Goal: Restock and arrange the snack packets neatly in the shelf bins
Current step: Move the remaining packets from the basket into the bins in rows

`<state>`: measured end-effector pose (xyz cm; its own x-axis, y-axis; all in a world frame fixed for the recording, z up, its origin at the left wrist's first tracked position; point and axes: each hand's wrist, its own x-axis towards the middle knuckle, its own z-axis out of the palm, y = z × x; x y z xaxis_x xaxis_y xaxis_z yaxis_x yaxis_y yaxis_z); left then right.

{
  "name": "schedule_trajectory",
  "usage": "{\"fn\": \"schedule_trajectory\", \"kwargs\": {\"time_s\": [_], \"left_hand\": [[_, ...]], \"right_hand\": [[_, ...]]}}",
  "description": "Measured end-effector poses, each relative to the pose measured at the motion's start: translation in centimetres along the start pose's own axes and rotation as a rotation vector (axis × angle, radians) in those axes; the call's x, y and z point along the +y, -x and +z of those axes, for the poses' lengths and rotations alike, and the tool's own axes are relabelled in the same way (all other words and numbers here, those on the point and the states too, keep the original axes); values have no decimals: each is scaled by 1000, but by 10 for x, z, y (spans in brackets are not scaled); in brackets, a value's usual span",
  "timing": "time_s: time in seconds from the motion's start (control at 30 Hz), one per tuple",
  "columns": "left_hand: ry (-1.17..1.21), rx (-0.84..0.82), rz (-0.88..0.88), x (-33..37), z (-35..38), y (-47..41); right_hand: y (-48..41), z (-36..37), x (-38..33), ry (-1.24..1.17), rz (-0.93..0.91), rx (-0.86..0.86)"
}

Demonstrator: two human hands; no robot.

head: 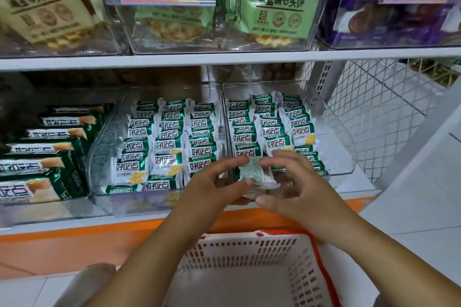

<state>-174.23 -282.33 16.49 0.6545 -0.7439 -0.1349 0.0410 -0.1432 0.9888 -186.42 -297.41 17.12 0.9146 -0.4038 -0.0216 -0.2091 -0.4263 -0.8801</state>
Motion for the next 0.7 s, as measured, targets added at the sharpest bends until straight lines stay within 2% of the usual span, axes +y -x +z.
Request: {"fn": "schedule_trajectory", "kwargs": {"time_s": [0.07,0.13,0.2,0.3,0.37,0.53,0.6,0.7], "left_hand": [[15,-10,-34,0,2,0],[55,-35,-62,-1,3,-2],[19,-75,-59,-1,2,-1],[-121,-72,-33,-3,0,-1],[-118,-37,-25,-4,0,-2],[85,3,-67,-6,2,-4],[127,7,-84,-6,3,-5],[78,-12,-89,-8,6,-5]], "right_hand": [[-1,1,3,130,-88,52],[-2,2,4,142,-136,112],[-4,0,3,40,-88,143],[-7,-4,0,-261,64,177],[-7,-5,0,-387,128,142],[-6,-4,4,-646,209,14],[-5,-2,5,-665,215,-25],[-4,3,5,-532,216,3]]}}
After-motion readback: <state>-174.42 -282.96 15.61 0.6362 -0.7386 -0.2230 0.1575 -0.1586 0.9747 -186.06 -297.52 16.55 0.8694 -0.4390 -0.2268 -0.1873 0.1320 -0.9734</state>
